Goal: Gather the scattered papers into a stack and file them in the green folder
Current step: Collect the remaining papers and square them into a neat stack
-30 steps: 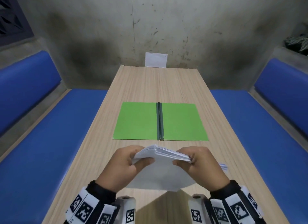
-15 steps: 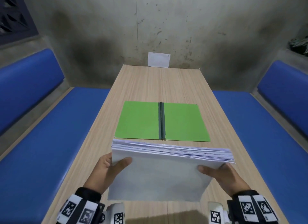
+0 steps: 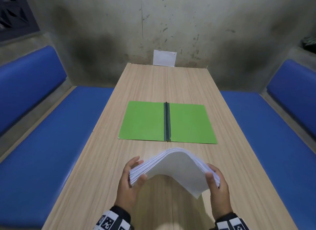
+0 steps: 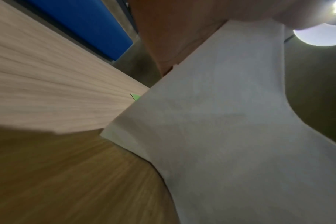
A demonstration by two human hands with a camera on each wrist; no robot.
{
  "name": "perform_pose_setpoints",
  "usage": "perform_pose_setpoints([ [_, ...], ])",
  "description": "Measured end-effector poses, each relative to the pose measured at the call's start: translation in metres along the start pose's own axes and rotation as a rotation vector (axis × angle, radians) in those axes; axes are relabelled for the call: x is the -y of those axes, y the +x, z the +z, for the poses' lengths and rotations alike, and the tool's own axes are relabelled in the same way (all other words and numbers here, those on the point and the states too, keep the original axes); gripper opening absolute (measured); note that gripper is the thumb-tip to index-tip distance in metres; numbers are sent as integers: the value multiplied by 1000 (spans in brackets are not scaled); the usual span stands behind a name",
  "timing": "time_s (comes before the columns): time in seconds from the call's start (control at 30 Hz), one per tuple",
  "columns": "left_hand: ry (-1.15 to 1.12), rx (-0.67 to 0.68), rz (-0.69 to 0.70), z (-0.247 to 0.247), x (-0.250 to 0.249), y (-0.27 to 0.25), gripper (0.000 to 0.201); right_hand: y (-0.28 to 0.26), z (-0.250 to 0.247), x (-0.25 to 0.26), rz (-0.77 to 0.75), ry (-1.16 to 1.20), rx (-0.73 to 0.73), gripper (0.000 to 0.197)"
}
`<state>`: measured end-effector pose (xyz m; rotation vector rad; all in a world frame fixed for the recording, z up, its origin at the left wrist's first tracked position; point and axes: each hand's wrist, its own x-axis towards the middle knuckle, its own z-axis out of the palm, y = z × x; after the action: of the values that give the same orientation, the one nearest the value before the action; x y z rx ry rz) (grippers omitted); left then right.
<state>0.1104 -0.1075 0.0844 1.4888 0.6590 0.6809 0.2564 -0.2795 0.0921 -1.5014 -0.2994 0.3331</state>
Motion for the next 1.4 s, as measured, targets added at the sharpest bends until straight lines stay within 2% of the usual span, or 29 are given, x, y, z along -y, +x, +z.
perform_pose_setpoints([
  [0.07, -18, -46, -2, 5, -5, 3, 84, 5, 2, 0, -18, 23, -51, 38],
  [0.13, -63, -128, -16, 10, -7, 8, 73, 10, 5, -2, 8, 55, -119, 30],
  [0.27, -135, -269, -109, 19, -11, 19, 12, 14, 9, -1, 61, 118, -199, 25],
  [0.3, -141, -285, -121, 20, -12, 22, 6, 15, 9, 0, 63, 126, -208, 23],
  [0.43, -189, -330, -125, 19, -22, 29, 13, 21, 7, 9, 63, 133, -226, 22],
  [0.53, -195, -360, -140, 17, -19, 33, 14, 19, 6, 3, 24, 75, -165, 15],
  [0.63, -194, -371, -153, 16, -17, 34, 13, 10, -2, -11, -21, -92, -69, 40],
  [0.77, -133, -340, -102, 15, -16, 33, 4, 5, -7, -21, 14, -114, -15, 35],
  [0.87, -67, -313, -60, 13, -11, 32, 13, 8, -9, -21, 41, -45, -35, 28],
  [1.1, -88, -326, -79, 10, -12, 37, 11, 12, -5, -22, 118, 28, -56, 20],
  [1.13, -104, -288, -72, 10, -12, 37, 23, 12, -4, -21, 115, 28, -57, 21],
  [1.23, -71, -123, -21, 6, -5, 35, 75, 12, -4, -14, 94, 47, -59, 21],
  [1.27, 1, -79, 4, 5, -1, 33, 81, 13, -4, -13, 95, 61, -63, 19],
  [1.3, 78, -52, 18, 4, 3, 32, 76, 14, -5, -12, 100, 72, -67, 17],
  [1.37, 156, -49, 20, 3, 8, 32, 48, 16, -5, -13, 112, 77, -65, 16],
  [1.4, 168, -57, 26, 4, 9, 33, 44, 17, -4, -13, 110, 78, -62, 16],
])
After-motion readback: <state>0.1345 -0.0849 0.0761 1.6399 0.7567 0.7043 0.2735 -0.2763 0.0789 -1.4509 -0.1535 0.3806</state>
